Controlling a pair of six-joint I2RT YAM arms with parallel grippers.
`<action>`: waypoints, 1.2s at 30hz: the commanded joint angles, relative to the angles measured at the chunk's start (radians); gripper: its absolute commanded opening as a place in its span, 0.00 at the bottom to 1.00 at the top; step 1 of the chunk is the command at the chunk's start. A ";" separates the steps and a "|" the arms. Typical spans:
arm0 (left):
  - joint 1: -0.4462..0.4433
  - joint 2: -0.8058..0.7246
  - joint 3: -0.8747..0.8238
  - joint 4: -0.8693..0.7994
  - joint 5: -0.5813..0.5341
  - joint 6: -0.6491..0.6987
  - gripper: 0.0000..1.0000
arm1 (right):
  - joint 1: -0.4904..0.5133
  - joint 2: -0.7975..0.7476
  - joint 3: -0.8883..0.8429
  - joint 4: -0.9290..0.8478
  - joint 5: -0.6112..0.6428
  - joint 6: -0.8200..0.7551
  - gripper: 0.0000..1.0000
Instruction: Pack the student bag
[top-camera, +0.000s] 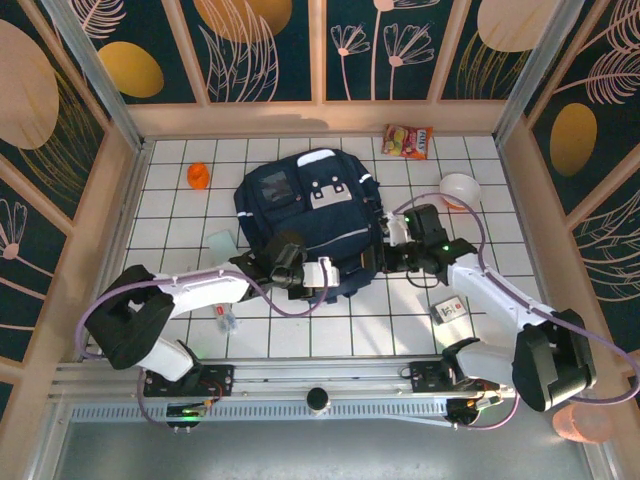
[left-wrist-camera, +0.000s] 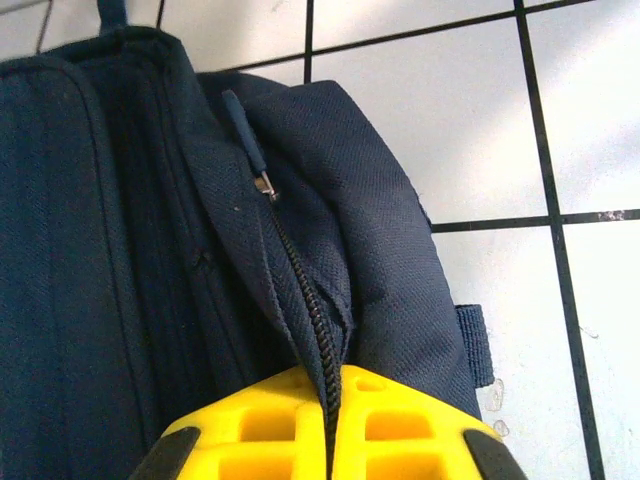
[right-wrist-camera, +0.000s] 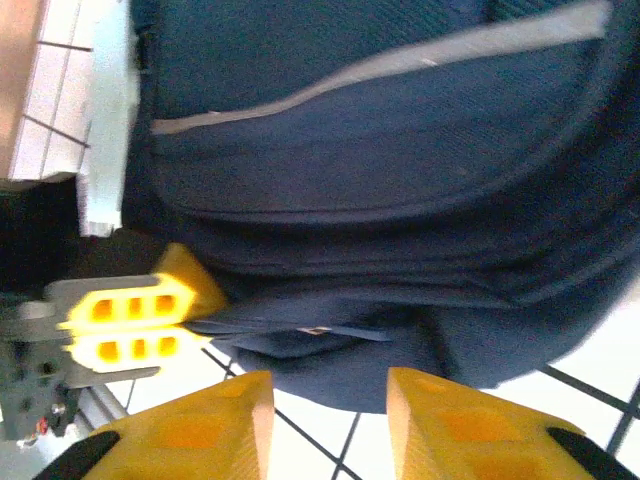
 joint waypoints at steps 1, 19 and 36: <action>0.000 -0.068 -0.043 0.110 0.019 -0.016 0.00 | -0.016 -0.021 -0.091 0.124 -0.059 0.185 0.44; 0.002 -0.140 -0.092 0.210 0.204 -0.058 0.00 | -0.008 0.071 -0.110 0.321 -0.093 0.009 0.64; 0.081 -0.222 -0.102 0.301 0.281 -0.139 0.00 | 0.027 0.072 0.008 0.199 -0.370 -0.220 0.57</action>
